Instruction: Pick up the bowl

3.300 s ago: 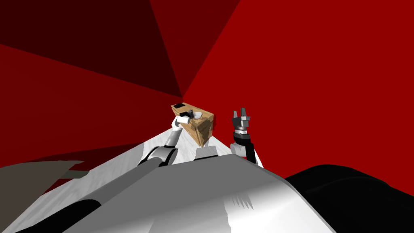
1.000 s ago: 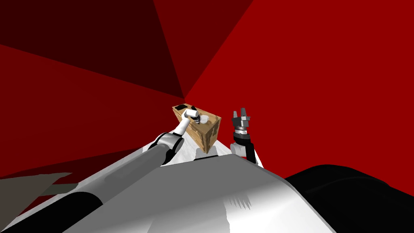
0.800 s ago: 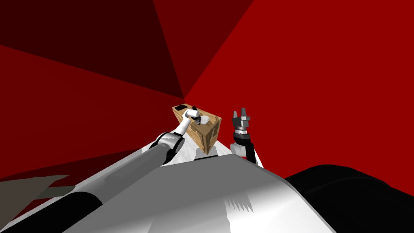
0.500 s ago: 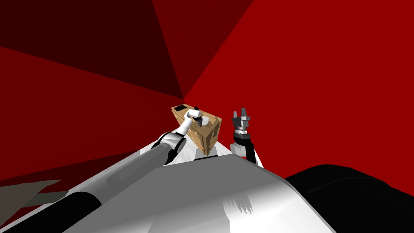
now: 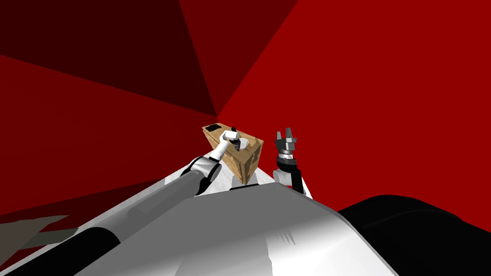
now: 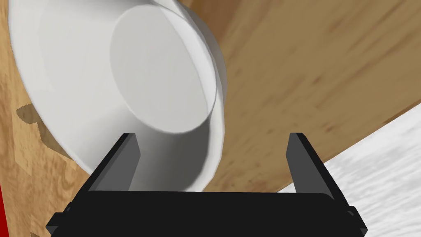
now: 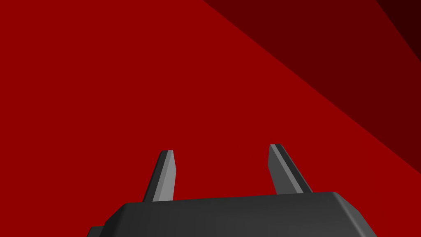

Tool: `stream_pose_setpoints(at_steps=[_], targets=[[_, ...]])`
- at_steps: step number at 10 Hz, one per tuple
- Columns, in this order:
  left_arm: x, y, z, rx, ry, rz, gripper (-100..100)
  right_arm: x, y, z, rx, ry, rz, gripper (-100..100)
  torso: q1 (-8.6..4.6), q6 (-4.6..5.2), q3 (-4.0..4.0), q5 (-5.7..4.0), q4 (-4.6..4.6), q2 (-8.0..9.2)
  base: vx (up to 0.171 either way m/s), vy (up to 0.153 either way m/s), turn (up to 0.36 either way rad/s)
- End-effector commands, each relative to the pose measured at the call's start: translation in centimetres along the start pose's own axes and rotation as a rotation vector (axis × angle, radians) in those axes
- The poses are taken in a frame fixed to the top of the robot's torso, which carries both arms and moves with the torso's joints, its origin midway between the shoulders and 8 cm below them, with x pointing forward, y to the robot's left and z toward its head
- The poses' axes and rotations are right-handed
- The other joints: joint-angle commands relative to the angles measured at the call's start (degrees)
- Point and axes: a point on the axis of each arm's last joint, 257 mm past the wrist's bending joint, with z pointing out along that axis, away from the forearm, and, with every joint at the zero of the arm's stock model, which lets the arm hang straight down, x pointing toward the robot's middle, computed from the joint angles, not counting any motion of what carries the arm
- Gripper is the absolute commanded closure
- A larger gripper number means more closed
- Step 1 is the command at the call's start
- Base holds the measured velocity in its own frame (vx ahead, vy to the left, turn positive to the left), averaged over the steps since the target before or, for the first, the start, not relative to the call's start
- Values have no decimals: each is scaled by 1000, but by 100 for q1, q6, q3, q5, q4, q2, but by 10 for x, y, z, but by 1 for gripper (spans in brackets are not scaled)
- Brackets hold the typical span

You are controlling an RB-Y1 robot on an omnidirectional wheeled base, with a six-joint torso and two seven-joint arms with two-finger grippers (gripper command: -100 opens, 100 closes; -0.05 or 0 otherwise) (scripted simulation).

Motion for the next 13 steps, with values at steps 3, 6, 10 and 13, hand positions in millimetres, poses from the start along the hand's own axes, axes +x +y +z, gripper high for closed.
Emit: stream_pose_setpoints(at_steps=[3, 6, 10, 13], targets=[[-3, 5, 11, 2, 0, -4, -100, 0, 0, 0, 0, 0, 0, 0, 2, 0, 1, 0, 0, 2, 10, -5, -9], [-2, 5, 12, 3, 1, -2, 100, 0, 0, 0, 0, 0, 0, 0, 2, -3, 3, 1, 2, 5, 0, 0, 0], [0, 0, 1, 3, 1, 1, 100, 0, 0, 0, 0, 0, 0, 0, 0, -4, 2, 1, 3, 1, -2, 1, 7], [1, -1, -1, 3, 0, 2, 0, 0, 0, 0, 0, 0, 0, 0, 3, -5, 7, 3, 7, 7, -4, 2, 8]])
